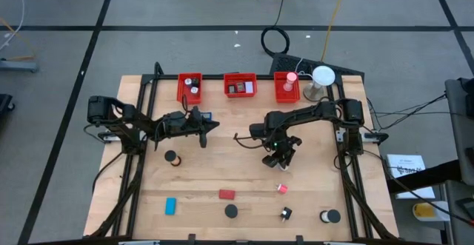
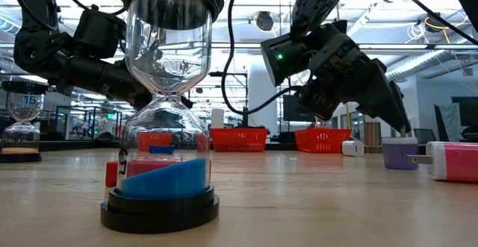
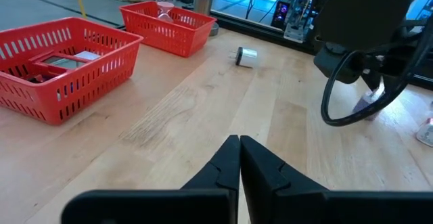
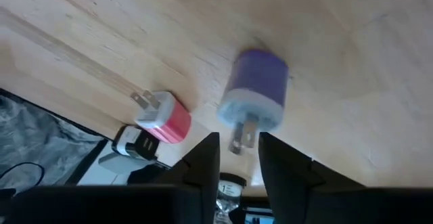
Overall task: Pick & Place Office items
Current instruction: Put the dark blue charger adapter into the left red bin
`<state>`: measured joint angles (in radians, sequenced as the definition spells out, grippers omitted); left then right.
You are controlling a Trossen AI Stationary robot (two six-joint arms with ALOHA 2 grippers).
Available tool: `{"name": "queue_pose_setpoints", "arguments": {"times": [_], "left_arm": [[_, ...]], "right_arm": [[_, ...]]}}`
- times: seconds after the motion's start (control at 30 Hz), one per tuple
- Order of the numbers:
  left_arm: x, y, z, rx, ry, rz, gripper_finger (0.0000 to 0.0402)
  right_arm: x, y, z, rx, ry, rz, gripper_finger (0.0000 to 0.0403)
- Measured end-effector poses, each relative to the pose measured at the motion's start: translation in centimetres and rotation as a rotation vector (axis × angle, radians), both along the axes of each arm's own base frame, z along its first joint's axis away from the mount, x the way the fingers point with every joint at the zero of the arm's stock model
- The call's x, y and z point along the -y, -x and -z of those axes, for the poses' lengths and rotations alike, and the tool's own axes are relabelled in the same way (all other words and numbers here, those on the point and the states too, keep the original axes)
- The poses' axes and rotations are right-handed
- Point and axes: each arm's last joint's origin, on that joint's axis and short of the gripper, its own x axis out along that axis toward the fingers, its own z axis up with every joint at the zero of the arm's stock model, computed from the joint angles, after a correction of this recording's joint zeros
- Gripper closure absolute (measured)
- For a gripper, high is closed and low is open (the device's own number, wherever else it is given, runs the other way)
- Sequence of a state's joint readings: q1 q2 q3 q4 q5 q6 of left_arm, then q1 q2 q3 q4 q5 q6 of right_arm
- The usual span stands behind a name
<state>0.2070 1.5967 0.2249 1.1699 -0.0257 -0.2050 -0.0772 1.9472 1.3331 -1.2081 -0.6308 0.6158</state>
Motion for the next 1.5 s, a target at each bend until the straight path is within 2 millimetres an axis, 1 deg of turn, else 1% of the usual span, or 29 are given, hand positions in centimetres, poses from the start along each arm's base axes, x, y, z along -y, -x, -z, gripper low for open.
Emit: {"name": "queue_pose_setpoints", "arguments": {"times": [0.1,0.23,0.4,0.5,0.6,0.67,0.73,0.83,0.97,1.17,1.33,1.43,1.5], "left_arm": [[0.0,0.0,0.0,-0.001,0.000,0.000,0.0399],[0.0,0.0,0.0,-0.001,0.001,0.000,0.0388],[0.0,0.0,0.0,-0.001,0.001,0.003,0.0393],[0.1,0.0,0.0,0.000,0.001,0.007,0.0399],[0.3,-0.1,0.0,-0.003,-0.010,0.013,0.0390],[0.3,-0.1,0.0,-0.003,-0.011,0.015,0.0385],[0.3,-0.1,0.0,-0.002,-0.012,0.015,0.0384],[0.3,-0.1,0.0,-0.002,-0.012,0.015,0.0393],[0.3,-0.1,0.0,-0.002,-0.016,0.016,0.0397],[0.3,-0.1,0.0,-0.001,-0.018,0.016,0.0384],[0.3,-0.1,0.0,-0.002,-0.019,0.016,0.0395],[0.3,-0.1,0.0,-0.002,-0.019,0.016,0.0398],[0.3,-0.1,0.0,-0.002,-0.019,0.014,0.0392]], "right_arm": [[0.0,-0.1,0.0,0.010,0.001,0.001,0.0296],[0.1,-0.1,-0.4,0.028,0.033,-0.012,0.0275],[-0.3,0.4,-2.9,0.093,0.190,-0.056,0.0236],[-1.3,1.0,-4.4,0.142,0.326,-0.115,0.0211],[-3.4,1.6,-5.4,0.244,0.444,-0.268,0.0190],[-4.9,2.1,-5.5,0.309,0.500,-0.365,0.0181],[-6.4,2.2,-5.3,0.381,0.528,-0.428,0.0175],[-8.3,2.8,-4.6,0.460,0.549,-0.467,0.0172],[-9.6,3.8,-3.5,0.492,0.594,-0.439,0.0171],[-10.0,5.7,-2.3,0.543,0.656,-0.375,0.0171],[-10.1,6.7,-0.5,0.635,0.662,-0.355,0.0173],[-10.1,7.0,0.4,0.657,0.662,-0.349,0.0185],[-10.1,7.0,0.6,0.673,0.662,-0.357,0.0202]]}}
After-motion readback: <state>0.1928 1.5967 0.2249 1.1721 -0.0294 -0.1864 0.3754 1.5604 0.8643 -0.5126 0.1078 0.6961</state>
